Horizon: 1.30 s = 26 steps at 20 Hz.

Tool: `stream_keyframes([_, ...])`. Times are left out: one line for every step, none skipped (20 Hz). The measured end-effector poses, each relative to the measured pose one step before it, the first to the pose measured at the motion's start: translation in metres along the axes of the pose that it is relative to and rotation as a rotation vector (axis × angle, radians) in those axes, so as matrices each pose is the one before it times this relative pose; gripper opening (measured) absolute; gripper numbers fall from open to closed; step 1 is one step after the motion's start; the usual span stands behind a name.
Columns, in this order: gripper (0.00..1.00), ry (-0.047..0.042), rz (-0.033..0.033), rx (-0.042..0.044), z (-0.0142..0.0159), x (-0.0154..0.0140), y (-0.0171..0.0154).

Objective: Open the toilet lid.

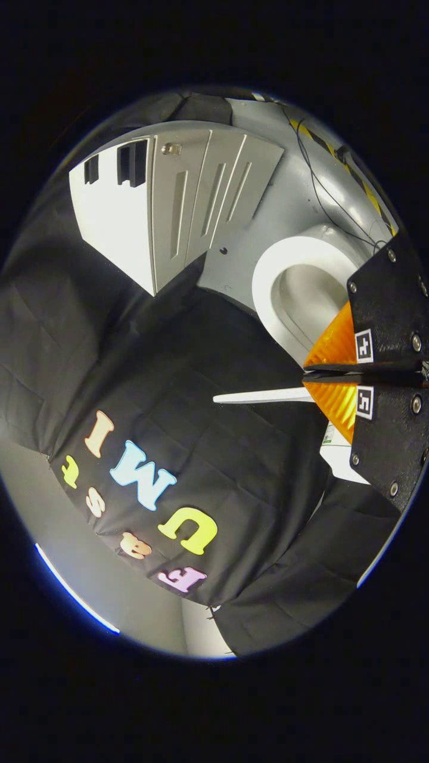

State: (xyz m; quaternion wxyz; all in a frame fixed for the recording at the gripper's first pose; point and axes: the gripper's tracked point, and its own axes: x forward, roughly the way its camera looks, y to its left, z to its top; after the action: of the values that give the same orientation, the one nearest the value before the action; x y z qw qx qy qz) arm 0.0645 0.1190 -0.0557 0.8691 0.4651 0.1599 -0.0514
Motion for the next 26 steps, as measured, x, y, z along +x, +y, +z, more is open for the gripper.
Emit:
stream_keyframes([0.00, -0.00753, 0.00227, -0.00977, -0.00008, -0.00104, 0.00290])
stream_keyframes([0.00, -0.00776, 0.00023, -0.00079, 0.00048, -0.00054, 0.00372])
stream_keyframes([0.00, -0.00914, 0.00281, -0.00771, -0.00046, -0.00109, 0.00478])
stream_keyframes([0.00, -0.00290, 0.00281, -0.01362, 0.00003, -0.00141, 0.00724])
stream_keyframes([0.00, -0.00739, 0.00314, -0.02946, 0.00016, -0.00234, 0.00884])
stream_keyframes([0.00, -0.00482, 0.00610, -0.03254, 0.00061, -0.00167, 0.00846])
stream_keyframes([0.00, -0.00147, 0.00012, -0.03748, -0.00026, -0.00162, 0.00859])
stream_keyframes([0.00, -0.01111, 0.00653, -0.03227, 0.00111, -0.00176, 0.00855])
stream_keyframes([0.00, 0.00018, 0.00215, -0.02817, -0.00073, -0.00069, 0.00664])
stream_keyframes([0.00, -0.01196, 0.00506, -0.01919, 0.00094, -0.00103, 0.00691])
stream_keyframes([0.00, -0.00054, 0.00881, -0.01482, -0.00085, -0.00106, 0.00701])
stream_keyframes([0.00, -0.00782, 0.00576, -0.01074, 0.00108, -0.00075, 0.00588])
stream_keyframes([0.00, -0.00523, 0.00597, 0.00031, -0.00076, -0.00211, 0.00439])
stream_keyframes([0.00, -0.00112, 0.00524, -0.00570, -0.00014, -0.00055, 0.00449])
stream_keyframes([0.00, -0.00574, -0.00098, -0.00617, 0.00115, 0.00044, 0.00251])
stream_keyframes([0.00, -0.00082, -0.00100, -0.01306, 0.00008, 0.00033, 0.00257])
stream_keyframes([0.00, -0.00769, 0.00048, -0.01307, 0.00109, -0.00158, 0.00397])
stream_keyframes([0.00, -0.00605, 0.00459, -0.01624, 0.00075, 0.00065, 0.00450])
stream_keyframes([0.00, -0.00502, 0.00414, -0.01735, -0.00035, -0.00110, 0.00427])
stream_keyframes([0.00, -0.00857, 0.00359, -0.00415, 0.00056, -0.00021, 0.00501])
stream_keyframes([0.00, -0.00617, 0.00612, -0.00669, -0.00004, -0.00081, 0.00720])
stream_keyframes([0.00, -0.00515, 0.00592, -0.01279, 0.00085, 0.00040, 0.00719])
stream_keyframes([0.00, -0.00466, 0.00389, -0.02499, -0.00018, -0.00201, 0.00707])
stream_keyframes([0.00, -0.00513, 0.00258, -0.02476, 0.00123, -0.00065, 0.00760])
stream_keyframes([0.00, -0.00459, 0.00095, -0.02440, -0.00014, -0.00142, 0.00740])
stream_keyframes([0.00, -0.00719, 0.00175, -0.02027, 0.00154, -0.00011, 0.00791])
